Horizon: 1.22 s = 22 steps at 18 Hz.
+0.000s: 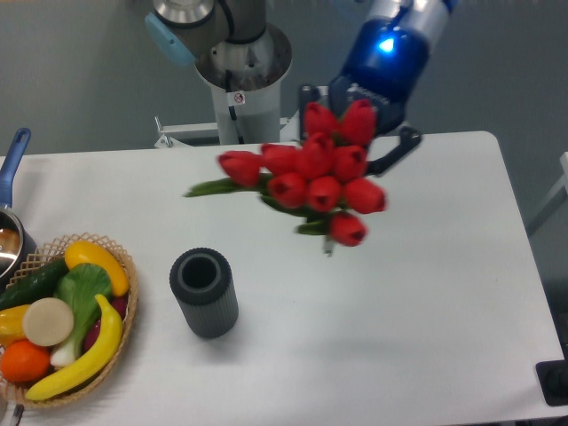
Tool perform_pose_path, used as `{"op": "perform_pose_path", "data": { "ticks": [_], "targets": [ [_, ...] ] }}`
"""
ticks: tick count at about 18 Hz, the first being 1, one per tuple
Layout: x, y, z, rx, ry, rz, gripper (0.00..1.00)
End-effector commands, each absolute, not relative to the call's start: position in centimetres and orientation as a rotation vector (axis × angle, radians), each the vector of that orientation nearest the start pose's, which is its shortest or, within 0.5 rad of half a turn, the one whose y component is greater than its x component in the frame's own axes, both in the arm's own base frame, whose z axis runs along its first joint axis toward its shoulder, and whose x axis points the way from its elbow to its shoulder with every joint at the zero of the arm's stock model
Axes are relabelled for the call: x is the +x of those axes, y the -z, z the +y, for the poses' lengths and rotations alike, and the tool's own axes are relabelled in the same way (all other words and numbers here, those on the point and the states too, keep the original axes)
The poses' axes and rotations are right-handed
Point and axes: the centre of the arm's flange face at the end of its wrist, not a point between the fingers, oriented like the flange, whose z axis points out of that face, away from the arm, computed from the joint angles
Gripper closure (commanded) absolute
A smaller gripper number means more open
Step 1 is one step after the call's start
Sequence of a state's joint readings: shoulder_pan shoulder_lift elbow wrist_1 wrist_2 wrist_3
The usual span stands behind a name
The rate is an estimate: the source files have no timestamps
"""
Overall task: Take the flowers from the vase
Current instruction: 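Carry the tulip bunch up and away from the vase, then hold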
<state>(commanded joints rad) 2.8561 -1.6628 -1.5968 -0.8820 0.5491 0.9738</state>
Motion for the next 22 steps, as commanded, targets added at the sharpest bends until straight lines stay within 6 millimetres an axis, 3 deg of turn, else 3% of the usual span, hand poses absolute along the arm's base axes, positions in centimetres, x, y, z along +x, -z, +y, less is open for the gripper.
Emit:
{"op": "perform_pose_path", "data": {
  "ticks": [3,9,22],
  "targets": [
    [-47.1,-53.4,34.3,-2.067,-0.103,0.002,0.62],
    [-48.2,-51.9,33.5,-2.114,-0.124,-0.026,0.62],
    [-47.6,-50.9,33.1,-2.118,-0.096,-0.057,0.62]
  ]
}}
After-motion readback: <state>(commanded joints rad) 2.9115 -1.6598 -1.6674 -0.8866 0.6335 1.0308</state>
